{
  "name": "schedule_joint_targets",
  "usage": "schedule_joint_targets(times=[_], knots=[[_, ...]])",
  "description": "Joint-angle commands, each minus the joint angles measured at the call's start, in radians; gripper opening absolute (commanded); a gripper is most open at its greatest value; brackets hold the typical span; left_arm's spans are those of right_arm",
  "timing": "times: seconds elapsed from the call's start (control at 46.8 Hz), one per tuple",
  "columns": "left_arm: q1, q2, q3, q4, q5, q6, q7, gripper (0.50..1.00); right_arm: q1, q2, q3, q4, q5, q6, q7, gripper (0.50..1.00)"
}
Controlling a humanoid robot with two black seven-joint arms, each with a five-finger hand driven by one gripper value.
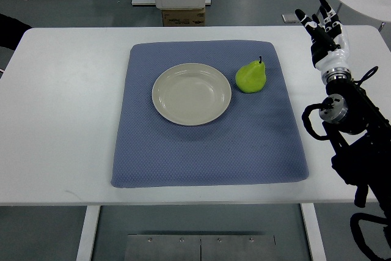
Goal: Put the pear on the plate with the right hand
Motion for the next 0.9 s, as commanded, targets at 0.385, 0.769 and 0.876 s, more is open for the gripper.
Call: schedule_joint_targets(times=[0.385,0.769,0.876], knots=[[0.008,0.0,0.0,0.0,0.0,0.0,0.0,1.0,0.002,0.0,0.0,-0.009,0.0,0.002,0.0,1.0],[0.008,0.0,0.0,0.0,0.0,0.0,0.0,1.0,0.002,0.0,0.002,-0.037,0.002,0.0,0.003,1.0],[0.008,0.0,0.0,0.0,0.0,0.0,0.0,1.0,0.002,0.0,0.002,-0.046,0.002,0.0,0.026,1.0]])
